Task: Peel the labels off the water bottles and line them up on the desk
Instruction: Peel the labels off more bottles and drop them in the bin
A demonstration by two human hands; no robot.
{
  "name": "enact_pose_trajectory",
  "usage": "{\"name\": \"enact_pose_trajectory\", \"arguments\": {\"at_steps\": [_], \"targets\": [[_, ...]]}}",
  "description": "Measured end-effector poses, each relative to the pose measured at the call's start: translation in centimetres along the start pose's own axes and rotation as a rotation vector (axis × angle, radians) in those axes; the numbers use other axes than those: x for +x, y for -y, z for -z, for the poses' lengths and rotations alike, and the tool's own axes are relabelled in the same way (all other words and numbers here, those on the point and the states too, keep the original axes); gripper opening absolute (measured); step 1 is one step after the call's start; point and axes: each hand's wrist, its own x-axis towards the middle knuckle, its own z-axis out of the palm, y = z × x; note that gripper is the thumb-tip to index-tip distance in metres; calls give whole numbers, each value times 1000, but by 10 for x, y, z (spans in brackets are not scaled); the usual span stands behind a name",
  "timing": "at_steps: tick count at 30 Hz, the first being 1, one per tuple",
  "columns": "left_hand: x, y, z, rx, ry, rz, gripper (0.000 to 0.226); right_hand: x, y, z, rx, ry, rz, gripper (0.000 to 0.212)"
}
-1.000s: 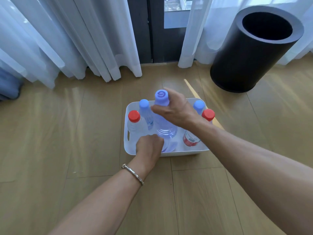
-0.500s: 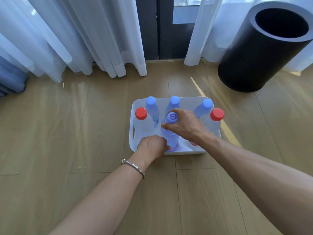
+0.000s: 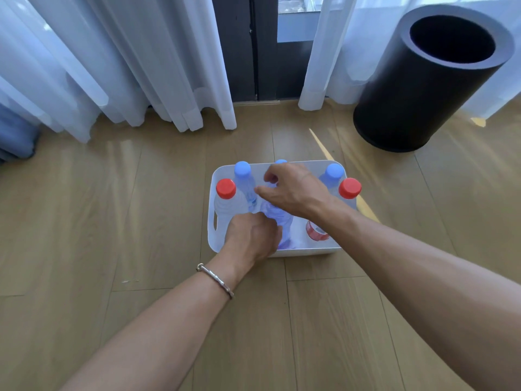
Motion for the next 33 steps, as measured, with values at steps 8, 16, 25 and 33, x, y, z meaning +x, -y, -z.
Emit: {"name": "enact_pose_trajectory", "arguments": {"at_steps": [8,16,25,33], "targets": [[15,12,50,-110,-572,-39,39,0,3,46,79,-156,-78,28],[31,37,72,-250,-516,156,42,-10,-35,84,-243,-9,-326,31],[35,22,73,-399,-377,134,47,-22,-40,76,-385,310,-499,34],[33,19,84,-568,-222,52,60,-7,-17,105,-283,186,-390,39]]}}
